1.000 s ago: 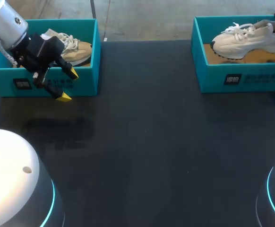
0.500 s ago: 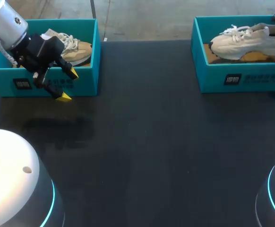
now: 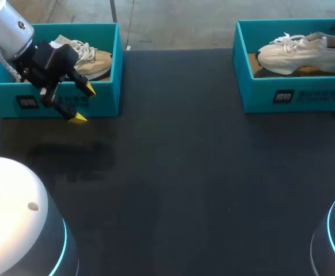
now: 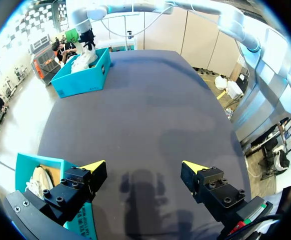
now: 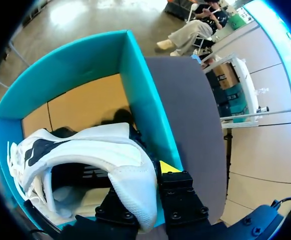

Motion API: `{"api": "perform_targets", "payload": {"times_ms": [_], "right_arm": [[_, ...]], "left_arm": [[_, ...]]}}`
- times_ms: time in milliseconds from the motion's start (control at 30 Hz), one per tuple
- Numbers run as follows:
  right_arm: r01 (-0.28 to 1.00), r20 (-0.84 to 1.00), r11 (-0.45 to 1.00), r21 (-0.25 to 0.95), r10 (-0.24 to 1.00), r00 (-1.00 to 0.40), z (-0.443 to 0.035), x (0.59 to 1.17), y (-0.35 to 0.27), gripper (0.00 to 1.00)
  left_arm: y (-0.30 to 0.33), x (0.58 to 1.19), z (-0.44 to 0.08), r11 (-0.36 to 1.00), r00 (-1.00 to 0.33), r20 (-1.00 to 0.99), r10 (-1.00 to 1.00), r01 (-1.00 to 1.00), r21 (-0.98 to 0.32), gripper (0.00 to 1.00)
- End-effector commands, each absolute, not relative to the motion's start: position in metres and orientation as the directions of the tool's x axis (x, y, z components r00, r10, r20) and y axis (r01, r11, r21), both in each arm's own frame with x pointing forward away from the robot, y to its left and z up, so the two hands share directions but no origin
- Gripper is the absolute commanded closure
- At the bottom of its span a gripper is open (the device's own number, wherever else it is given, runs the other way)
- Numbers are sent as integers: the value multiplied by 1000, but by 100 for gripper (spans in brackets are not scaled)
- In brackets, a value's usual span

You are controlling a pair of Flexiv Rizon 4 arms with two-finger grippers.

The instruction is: Take the shoe out of the shoebox, open the shoe tongue, remove and reinsert the insole, then place the shoe into the shoebox

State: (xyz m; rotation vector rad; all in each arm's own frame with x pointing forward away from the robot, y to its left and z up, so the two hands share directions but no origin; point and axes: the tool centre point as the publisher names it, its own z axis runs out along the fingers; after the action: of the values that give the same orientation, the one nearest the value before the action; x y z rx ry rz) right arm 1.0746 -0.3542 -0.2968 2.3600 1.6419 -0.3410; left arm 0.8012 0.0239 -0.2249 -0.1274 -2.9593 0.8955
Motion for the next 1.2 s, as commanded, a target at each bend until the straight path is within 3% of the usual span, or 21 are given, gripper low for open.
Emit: {"api": "perform_targets", "payload": {"times_ms": [33,1200], "right_arm": [[938,-328,-341,59,881,341,-302,1077,-355,100],[966,-319,-257,15,915,248,-322,1042,-350,100]], "left_arm": [[24,801,-225,830,-996,21,92,65,-554,0],[24,801,-225,830,-996,21,92,65,-554,0]]}}
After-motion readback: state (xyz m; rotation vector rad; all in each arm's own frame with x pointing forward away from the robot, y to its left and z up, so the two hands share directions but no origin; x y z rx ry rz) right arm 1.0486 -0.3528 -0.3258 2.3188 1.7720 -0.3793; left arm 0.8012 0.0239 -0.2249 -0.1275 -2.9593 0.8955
